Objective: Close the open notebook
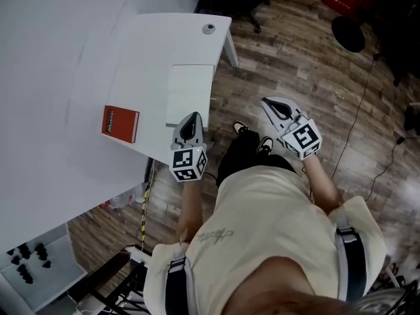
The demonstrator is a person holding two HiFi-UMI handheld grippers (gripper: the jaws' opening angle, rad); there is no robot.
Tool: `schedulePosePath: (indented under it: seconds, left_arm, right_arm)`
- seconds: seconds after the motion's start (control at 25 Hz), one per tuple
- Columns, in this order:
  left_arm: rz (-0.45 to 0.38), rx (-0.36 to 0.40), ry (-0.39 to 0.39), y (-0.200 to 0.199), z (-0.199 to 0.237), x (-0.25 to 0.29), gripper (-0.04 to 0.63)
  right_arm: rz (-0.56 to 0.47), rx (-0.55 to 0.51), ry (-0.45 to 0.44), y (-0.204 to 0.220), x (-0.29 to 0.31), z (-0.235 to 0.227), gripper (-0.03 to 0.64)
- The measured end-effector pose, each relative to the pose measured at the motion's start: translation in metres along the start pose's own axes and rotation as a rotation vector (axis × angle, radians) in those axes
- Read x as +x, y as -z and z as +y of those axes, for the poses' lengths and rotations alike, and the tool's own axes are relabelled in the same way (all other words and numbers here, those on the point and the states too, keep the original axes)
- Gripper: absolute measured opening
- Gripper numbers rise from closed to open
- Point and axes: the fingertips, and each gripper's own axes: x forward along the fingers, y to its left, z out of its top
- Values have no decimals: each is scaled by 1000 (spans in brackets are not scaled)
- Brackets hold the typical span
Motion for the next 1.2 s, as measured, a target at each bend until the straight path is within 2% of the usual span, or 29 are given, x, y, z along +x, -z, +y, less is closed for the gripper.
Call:
schedulePosePath:
  seconds: [0.16, 0.28, 0.44, 0.64, 0.88, 0.96, 1.04, 1.2]
  left_arm:
    - [-23, -101, -40, 1, 20, 29, 19]
    - [-52, -84, -34, -18, 25, 54, 20]
    - [-91, -82, -65, -36, 47, 75, 20]
    - [-114, -109, -136, -46, 87, 76, 20]
    - [-130, -120, -235, -48, 126, 68, 20]
    - [-123, -151, -280, -44, 129, 57, 20]
    - [-113, -179, -325, -36, 137, 48, 20]
    - [-91, -222, -419, -19, 154, 39, 20]
  right_arm:
    - [-3, 33, -20, -11, 7, -18, 8]
    - [0, 66, -20, -19, 15, -42, 8]
    - [29, 5, -67, -39, 51, -64, 8]
    - [-35, 90, -127, -72, 96, -78, 8]
    - [-31, 158, -225, -79, 153, -83, 8]
    - [7, 114, -259, -77, 165, -81, 8]
    - [45, 24, -302, -75, 181, -71, 8]
    - [113, -139, -435, -70, 216, -45, 8]
